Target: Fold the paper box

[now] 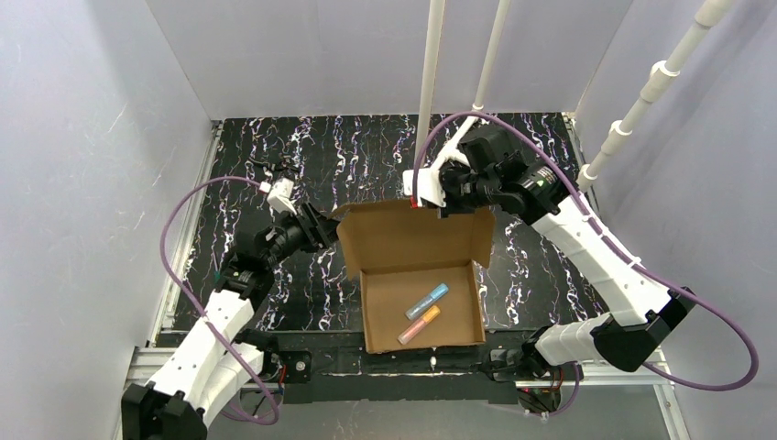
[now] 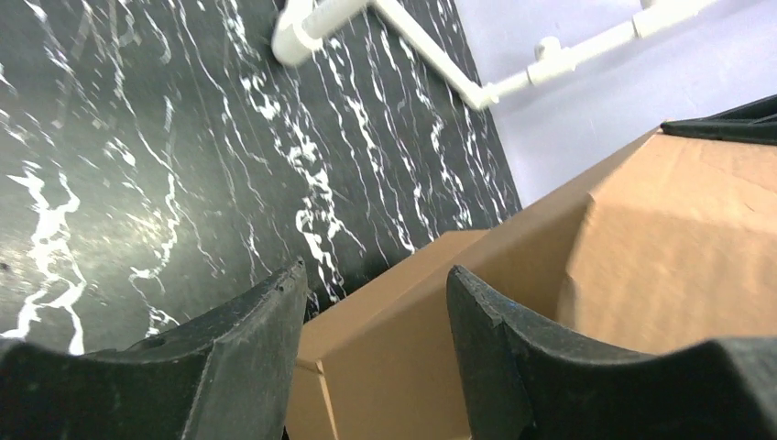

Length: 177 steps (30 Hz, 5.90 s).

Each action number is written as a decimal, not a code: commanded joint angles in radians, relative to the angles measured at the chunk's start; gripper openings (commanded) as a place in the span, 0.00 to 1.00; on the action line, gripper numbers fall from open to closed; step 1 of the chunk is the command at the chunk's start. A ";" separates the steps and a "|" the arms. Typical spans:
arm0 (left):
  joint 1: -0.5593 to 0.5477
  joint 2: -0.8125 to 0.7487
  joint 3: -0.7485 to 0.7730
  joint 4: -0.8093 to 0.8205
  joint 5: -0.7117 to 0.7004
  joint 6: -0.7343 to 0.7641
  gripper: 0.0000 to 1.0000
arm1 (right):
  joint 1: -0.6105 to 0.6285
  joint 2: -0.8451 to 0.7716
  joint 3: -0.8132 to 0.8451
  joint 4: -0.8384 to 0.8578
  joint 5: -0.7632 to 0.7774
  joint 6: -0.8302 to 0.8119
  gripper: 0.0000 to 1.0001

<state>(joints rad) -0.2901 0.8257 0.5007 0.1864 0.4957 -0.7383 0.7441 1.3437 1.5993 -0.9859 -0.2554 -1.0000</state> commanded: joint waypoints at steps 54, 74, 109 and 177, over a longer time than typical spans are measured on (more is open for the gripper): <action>0.046 0.368 0.092 0.276 0.145 -0.030 0.25 | -0.164 -0.013 -0.120 0.198 -0.130 0.109 0.01; -0.010 0.391 -0.032 0.357 0.077 -0.074 0.23 | -0.164 -0.033 -0.196 0.199 -0.173 0.156 0.01; 0.021 -0.121 -0.166 -0.023 -0.148 -0.053 0.34 | -0.135 -0.056 -0.228 0.040 -0.228 -0.006 0.01; -0.212 0.385 0.784 -0.691 0.255 1.396 0.53 | -0.134 0.070 -0.056 0.031 -0.214 0.031 0.01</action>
<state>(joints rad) -0.4850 1.2083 1.2449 -0.4442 0.7891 0.5976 0.6071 1.4040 1.4971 -0.9443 -0.4519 -0.9714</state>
